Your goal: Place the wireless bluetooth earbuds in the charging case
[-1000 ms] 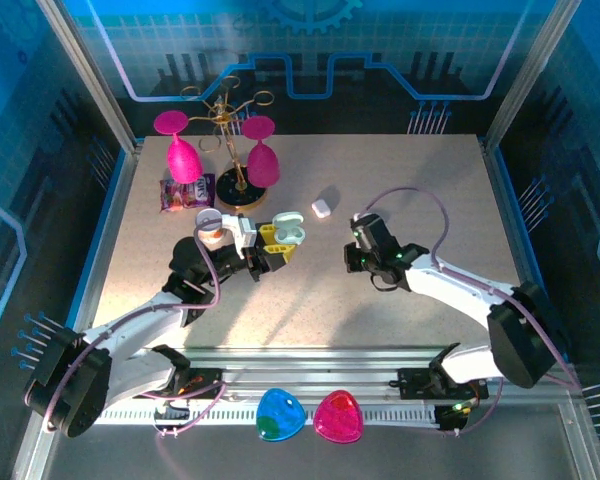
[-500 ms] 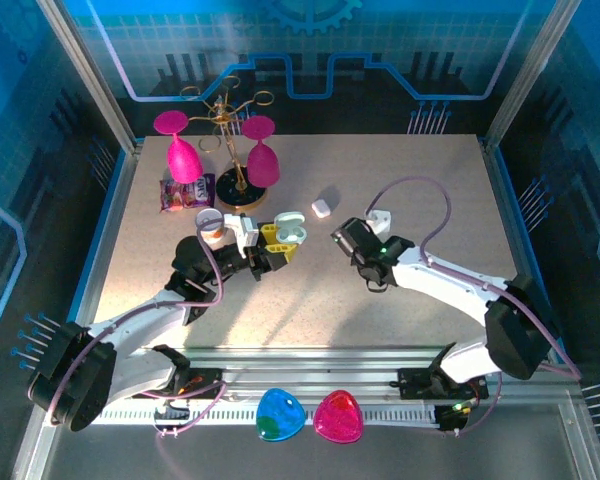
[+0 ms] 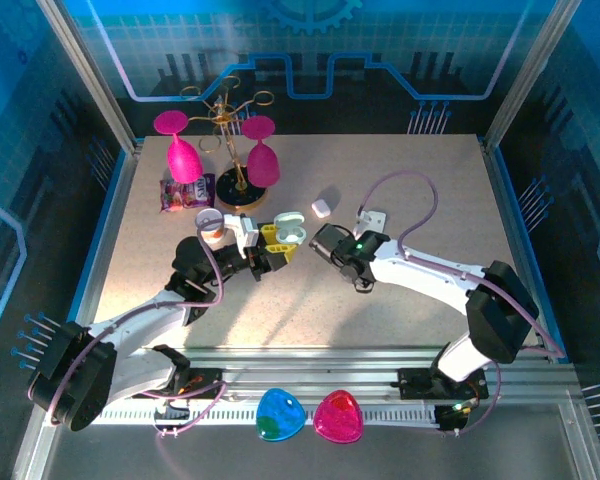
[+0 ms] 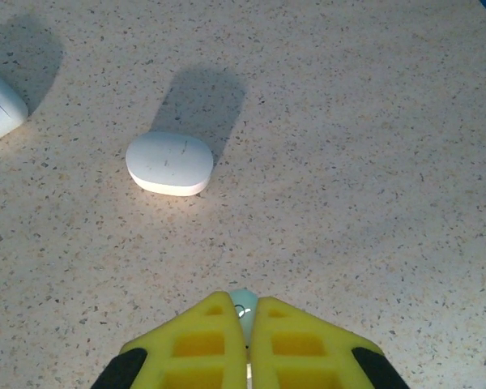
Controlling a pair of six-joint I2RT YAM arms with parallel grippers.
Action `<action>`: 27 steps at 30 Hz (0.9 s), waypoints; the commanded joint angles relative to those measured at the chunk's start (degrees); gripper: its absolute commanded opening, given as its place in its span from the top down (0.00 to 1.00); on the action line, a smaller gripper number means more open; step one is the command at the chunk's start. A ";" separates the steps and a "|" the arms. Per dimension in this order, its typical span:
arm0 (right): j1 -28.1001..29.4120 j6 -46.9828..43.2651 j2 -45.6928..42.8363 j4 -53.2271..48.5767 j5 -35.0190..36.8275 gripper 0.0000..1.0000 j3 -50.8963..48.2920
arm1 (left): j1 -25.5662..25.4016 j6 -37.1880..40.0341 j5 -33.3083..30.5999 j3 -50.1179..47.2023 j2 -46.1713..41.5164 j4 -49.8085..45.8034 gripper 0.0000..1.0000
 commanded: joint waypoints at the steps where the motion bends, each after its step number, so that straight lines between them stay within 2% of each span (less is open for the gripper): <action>1: 1.62 3.02 -3.17 -3.24 3.89 0.97 1.42 | 0.31 1.64 -1.47 -0.50 0.39 2.10 0.74; 13: 8.97 -2.37 -11.18 -2.56 5.17 0.96 6.74 | 0.29 3.69 -6.14 0.95 8.37 5.76 0.75; 18: 11.28 -7.55 -11.56 2.43 4.22 0.96 9.64 | -0.33 5.46 -9.18 1.96 10.97 6.22 0.76; 27: 13.04 -14.21 -10.66 11.90 -1.03 0.96 12.03 | -4.98 9.91 -16.62 3.47 15.04 5.28 0.76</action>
